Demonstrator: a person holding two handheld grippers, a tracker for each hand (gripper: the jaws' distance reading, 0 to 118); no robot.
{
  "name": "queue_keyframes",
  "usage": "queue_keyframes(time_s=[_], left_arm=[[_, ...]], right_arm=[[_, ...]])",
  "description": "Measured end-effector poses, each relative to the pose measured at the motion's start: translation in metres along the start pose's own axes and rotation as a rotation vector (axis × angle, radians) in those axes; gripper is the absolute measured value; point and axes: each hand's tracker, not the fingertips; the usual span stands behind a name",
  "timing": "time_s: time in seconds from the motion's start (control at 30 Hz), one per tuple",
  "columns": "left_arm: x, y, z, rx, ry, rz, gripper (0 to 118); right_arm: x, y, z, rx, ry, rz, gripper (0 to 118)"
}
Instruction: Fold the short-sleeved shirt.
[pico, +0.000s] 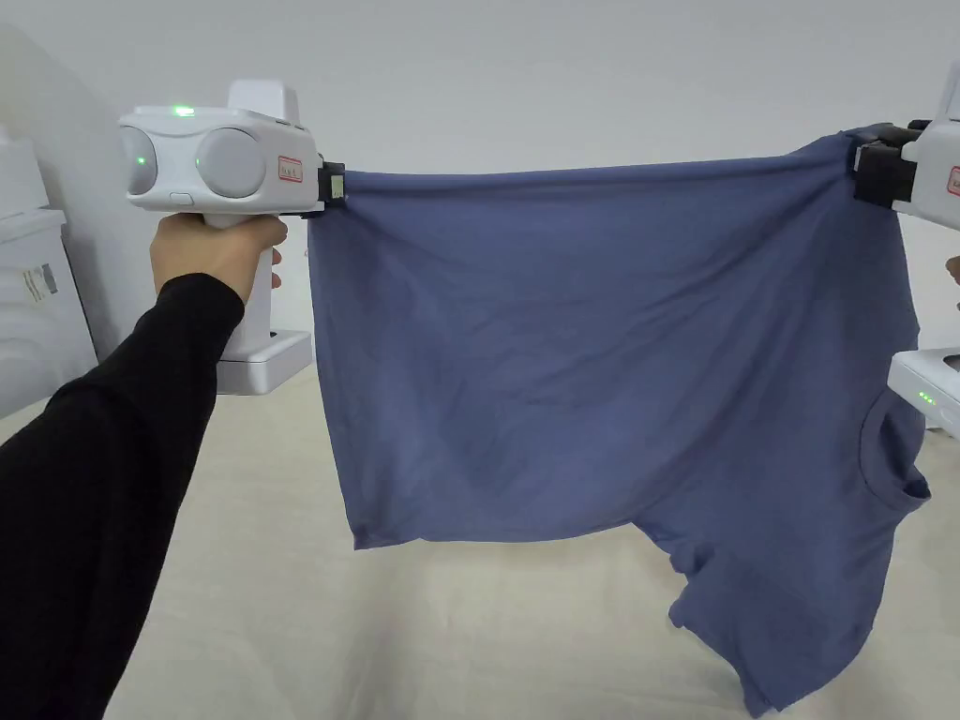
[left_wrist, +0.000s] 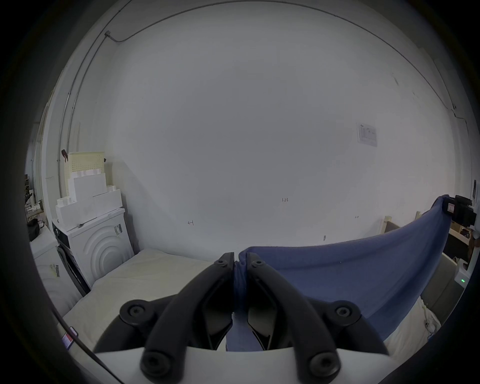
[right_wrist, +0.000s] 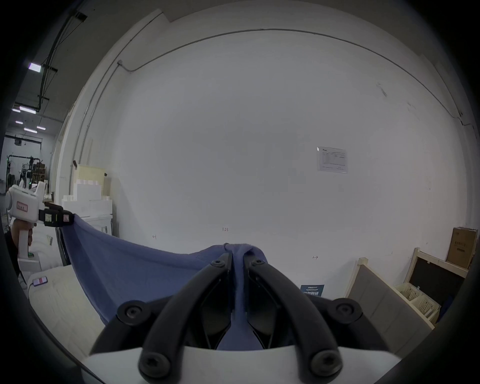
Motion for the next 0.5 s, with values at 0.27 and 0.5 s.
queue_keyframes(time_s=[0.27,0.5], left_arm=[[0.002,-0.09,-0.033,-0.105,-0.004,-0.042,5],[0.001,-0.191,-0.023,-0.231,-0.033,-0.062,5]], right_arm=[[-0.004,-0.099,-0.018,-0.159,0.031,-0.027,6],[-0.014,-0.196,0.006,-0.3,0.061,-0.095,6]])
